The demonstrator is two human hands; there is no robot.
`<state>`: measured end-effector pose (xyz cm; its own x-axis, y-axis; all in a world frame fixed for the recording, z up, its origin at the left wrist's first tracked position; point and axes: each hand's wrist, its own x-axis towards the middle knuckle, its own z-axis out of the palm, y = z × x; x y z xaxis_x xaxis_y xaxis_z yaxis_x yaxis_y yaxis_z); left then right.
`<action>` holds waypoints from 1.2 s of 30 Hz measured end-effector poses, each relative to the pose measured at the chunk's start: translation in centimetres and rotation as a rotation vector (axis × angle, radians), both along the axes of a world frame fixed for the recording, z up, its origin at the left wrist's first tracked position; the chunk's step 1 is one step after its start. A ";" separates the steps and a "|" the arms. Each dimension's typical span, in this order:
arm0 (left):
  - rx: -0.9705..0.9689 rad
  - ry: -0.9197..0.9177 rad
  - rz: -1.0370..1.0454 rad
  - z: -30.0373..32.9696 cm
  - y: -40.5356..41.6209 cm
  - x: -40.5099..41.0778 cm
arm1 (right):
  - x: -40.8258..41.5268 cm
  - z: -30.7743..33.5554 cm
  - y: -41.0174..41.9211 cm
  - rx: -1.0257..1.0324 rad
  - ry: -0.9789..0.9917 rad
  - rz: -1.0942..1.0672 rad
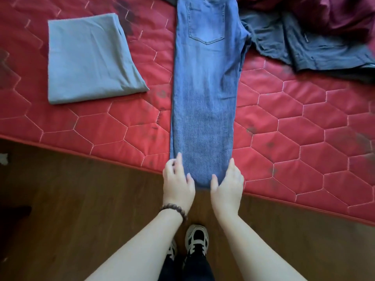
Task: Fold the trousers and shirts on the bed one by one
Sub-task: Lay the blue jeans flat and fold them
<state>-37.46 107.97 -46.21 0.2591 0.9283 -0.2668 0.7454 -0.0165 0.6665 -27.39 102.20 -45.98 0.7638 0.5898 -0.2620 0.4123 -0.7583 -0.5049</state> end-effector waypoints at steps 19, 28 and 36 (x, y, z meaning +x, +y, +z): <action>-0.048 0.203 -0.563 1.5 0.0 3.3 | 13.4 6.3 -0.8 0.320 -0.131 -0.115; 0.189 0.502 -0.441 -0.6 0.8 1.5 | 17.4 4.0 -0.9 -0.236 -0.349 0.077; -0.149 0.204 0.181 0.0 4.1 2.2 | 3.2 0.9 3.4 -0.146 0.214 -0.030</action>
<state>-35.27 112.10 -46.18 0.0204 0.9011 -0.4331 0.8459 0.2154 0.4879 -24.16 105.59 -45.04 0.6981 0.5121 -0.5004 0.2843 -0.8397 -0.4628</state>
